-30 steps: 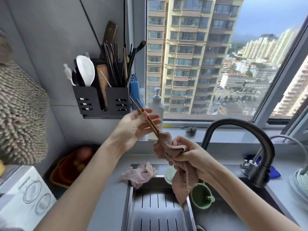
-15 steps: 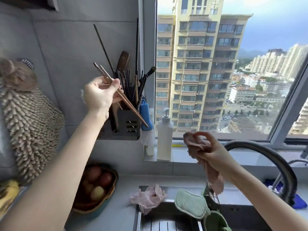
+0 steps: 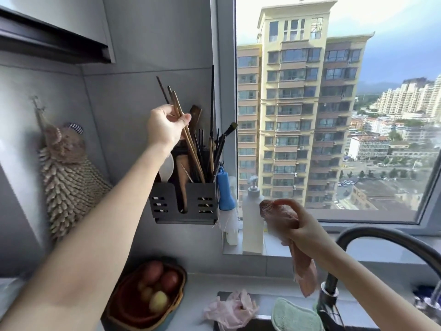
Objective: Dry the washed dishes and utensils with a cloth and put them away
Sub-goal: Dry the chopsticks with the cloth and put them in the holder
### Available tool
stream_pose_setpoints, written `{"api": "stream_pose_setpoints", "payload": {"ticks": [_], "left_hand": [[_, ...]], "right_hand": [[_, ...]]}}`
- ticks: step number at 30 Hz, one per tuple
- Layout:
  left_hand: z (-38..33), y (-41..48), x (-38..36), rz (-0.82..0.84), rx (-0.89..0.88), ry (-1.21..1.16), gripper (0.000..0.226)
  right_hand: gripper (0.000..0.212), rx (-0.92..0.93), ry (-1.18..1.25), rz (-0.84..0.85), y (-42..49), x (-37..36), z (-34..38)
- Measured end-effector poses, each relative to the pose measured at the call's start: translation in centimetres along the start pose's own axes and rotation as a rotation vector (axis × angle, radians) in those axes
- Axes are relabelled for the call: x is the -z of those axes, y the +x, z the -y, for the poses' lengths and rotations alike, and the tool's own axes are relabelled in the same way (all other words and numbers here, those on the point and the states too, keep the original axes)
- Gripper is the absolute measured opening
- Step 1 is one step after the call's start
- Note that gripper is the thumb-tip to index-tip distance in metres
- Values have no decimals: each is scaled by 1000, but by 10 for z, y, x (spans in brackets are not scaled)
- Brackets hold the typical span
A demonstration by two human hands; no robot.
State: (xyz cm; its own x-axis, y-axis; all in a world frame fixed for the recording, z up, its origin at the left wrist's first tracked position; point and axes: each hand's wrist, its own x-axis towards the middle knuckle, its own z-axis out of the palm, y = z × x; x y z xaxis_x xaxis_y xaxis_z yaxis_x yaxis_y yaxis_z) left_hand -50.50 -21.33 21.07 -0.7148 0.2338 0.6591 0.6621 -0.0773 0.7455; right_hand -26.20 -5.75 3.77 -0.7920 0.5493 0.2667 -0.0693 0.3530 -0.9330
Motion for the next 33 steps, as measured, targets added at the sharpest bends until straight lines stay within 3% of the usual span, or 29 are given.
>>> {"api": "stream_pose_setpoints", "payload": {"ticks": [7,14,21,25,28,33], "left_hand": [[8,-2,-17,40,-83,50,11],[1,22,-13,-34,-14,-55,23],[53,-4,-25,81,313,79,25],[57,-20,-25,64,284,331,27],[55,-25,-26,103,284,374,19],[41,-40,-23,7,177,406,41]], "right_hand": [[51,-36,-68,-3,-19,-3,-3],[50,-31,-123,-8,-27,3,-4],[54,-36,-190,-32,-27,1,-9],[55,-41,-212,-40,-28,0,-11],[56,-27,-229,-33,-32,1,-10],[56,29,-219,-26,-47,14,-9]]}}
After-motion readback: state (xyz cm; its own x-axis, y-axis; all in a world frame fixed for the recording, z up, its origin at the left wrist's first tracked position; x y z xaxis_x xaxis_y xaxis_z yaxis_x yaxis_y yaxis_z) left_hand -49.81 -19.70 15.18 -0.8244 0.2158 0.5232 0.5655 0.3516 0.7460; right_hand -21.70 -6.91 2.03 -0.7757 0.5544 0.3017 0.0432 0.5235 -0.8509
